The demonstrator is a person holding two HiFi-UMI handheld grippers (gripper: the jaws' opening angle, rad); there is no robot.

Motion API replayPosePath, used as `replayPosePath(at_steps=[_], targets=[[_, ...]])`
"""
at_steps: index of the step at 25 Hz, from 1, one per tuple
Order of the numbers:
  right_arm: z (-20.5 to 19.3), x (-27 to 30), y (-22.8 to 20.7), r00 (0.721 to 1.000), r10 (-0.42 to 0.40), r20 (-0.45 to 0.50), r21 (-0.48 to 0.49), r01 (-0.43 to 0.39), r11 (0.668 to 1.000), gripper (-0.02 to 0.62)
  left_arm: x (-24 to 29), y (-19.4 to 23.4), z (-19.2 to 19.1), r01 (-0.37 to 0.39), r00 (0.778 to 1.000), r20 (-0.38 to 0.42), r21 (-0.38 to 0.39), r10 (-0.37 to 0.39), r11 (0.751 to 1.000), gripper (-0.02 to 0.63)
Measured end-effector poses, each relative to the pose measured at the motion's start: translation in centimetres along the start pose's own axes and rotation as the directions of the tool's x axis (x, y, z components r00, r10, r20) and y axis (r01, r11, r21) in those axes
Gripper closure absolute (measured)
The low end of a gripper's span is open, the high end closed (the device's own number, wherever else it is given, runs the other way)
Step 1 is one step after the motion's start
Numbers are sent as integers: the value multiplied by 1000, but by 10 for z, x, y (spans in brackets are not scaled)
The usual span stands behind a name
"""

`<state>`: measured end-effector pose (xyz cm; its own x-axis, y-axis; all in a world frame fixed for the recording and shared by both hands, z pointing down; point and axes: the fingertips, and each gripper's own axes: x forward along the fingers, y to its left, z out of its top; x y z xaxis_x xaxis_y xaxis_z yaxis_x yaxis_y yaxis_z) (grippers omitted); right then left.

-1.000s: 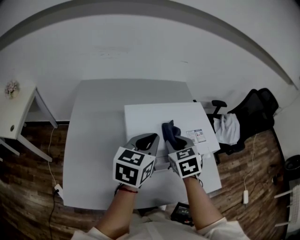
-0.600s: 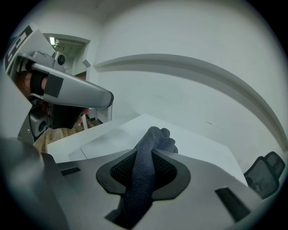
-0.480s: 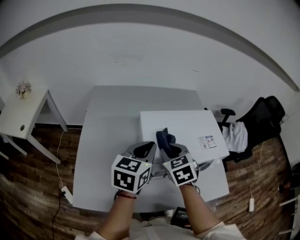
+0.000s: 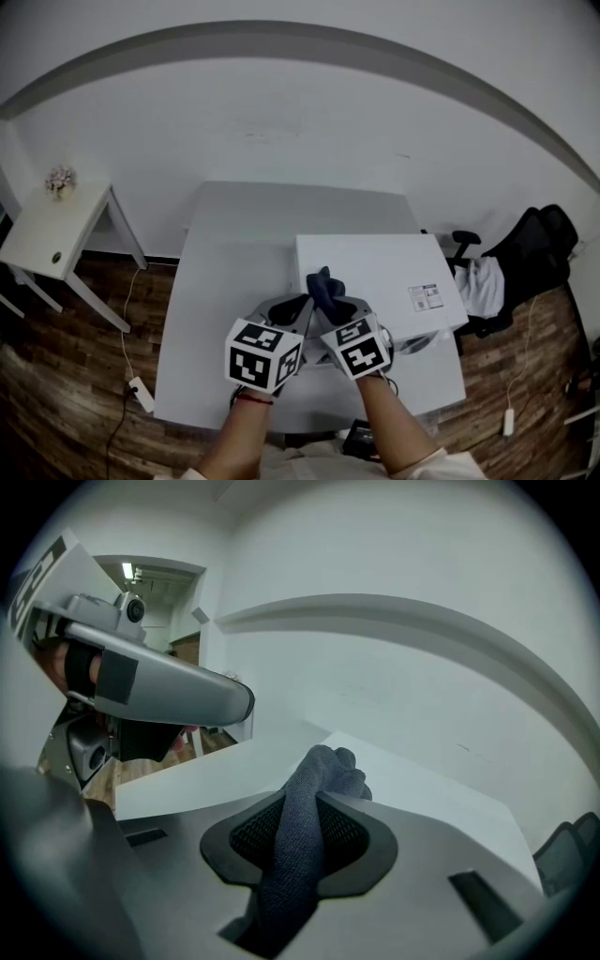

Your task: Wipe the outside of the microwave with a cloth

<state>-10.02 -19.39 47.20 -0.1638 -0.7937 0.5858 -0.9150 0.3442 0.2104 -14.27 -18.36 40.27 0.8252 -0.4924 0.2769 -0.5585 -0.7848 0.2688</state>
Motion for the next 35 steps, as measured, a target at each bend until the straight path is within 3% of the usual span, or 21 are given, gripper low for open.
replayPosePath(at_steps=[12,15,23,35], targets=[[13,15,3,991,133,-1,74,-133,988,494,13,9,5,-39,999,-16,4,39,999,601],[19,20,1,988,152,5,49,-153,987,494,18,12,5,-51,998,-25,4,51,999,601],[23,34,-10,989,150,2,-46,-150,988,494,32,15,5,-67,997,-41,3,67,998,601],[3,24,-66,996,90,5,-39,-90,995,494,70,-6,8,-40,997,-59,12,40,999,601]])
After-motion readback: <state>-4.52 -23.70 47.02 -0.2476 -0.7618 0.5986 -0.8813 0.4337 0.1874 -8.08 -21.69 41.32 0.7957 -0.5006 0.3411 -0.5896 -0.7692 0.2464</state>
